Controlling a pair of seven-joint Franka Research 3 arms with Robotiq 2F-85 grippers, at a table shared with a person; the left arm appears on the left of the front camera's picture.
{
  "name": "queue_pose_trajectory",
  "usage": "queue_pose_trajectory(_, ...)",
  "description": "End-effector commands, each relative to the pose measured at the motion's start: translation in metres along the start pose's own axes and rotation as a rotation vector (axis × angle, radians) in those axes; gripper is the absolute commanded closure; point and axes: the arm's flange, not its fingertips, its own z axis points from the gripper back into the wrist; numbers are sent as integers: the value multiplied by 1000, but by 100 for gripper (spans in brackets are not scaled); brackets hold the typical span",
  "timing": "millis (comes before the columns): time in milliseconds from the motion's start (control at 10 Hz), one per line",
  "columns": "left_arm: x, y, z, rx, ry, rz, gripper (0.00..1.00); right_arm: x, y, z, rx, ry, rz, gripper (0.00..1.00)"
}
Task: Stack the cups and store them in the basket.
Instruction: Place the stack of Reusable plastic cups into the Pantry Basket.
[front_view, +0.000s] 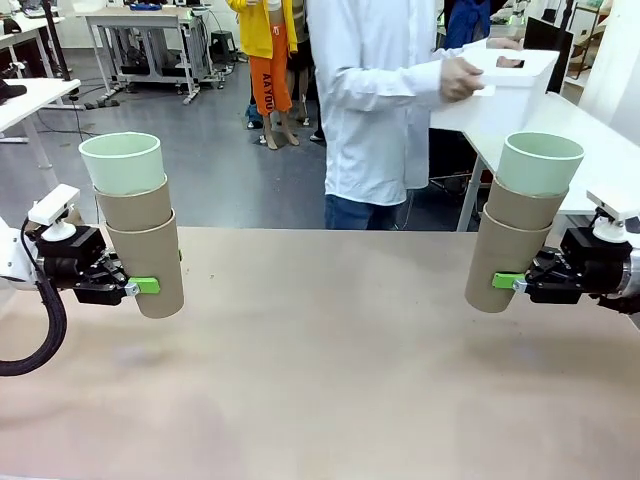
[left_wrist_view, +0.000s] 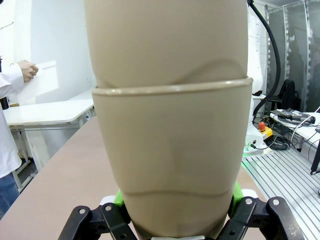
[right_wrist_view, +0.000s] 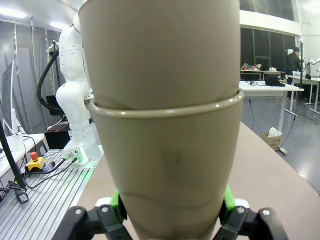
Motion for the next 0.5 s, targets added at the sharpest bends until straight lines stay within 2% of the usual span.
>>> queue_pose_trajectory(0,5,0,0,-6,-6,0,17,5,-3,0,6,-6,12,15)
queue_pose_trajectory(400,5,0,0,-6,-6,0,17,5,-3,0,6,-6,12,15)
